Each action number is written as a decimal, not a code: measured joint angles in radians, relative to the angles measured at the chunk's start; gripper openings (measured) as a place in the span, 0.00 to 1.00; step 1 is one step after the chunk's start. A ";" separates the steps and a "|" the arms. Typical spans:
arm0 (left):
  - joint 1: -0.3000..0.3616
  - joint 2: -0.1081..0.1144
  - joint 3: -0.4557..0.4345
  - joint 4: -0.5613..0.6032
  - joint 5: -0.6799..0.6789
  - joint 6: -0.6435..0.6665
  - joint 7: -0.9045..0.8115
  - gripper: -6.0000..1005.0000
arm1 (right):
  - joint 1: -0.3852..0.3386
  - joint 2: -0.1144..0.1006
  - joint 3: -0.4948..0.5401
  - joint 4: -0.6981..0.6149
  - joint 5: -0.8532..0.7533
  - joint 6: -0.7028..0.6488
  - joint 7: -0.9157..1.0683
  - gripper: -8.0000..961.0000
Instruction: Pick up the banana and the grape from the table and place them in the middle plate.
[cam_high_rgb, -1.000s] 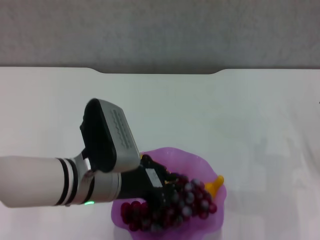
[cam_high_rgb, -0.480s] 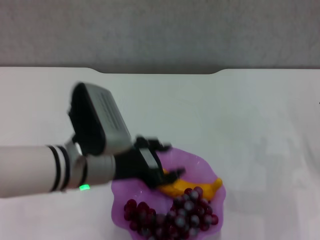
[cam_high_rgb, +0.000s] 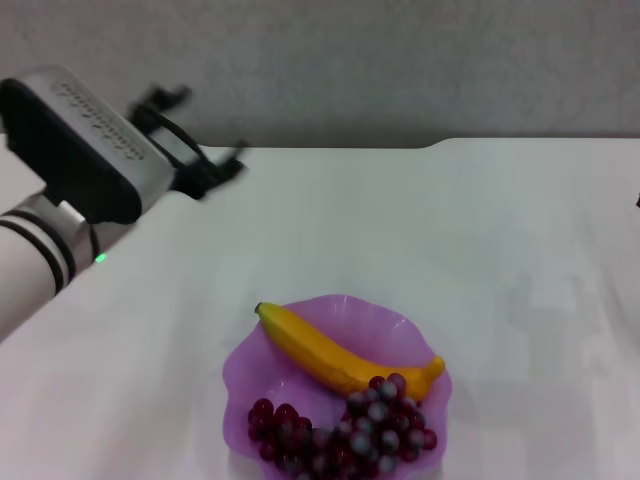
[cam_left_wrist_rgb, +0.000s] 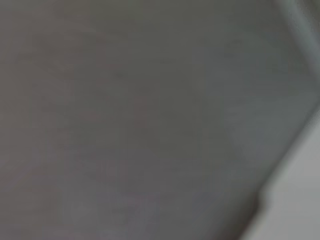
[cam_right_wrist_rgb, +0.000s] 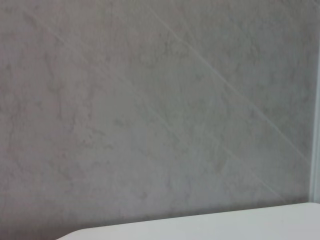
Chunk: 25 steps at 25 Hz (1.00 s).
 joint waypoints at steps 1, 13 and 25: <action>0.004 0.000 0.015 0.011 0.004 0.062 0.012 0.88 | 0.000 0.000 0.000 0.000 0.000 0.000 0.000 0.74; -0.084 0.001 0.222 0.397 0.271 1.061 -0.145 0.87 | 0.013 0.000 -0.004 0.004 -0.001 0.000 -0.001 0.74; -0.043 0.132 0.212 0.512 0.581 1.110 -1.331 0.87 | 0.025 0.001 -0.016 0.015 0.000 -0.003 -0.001 0.74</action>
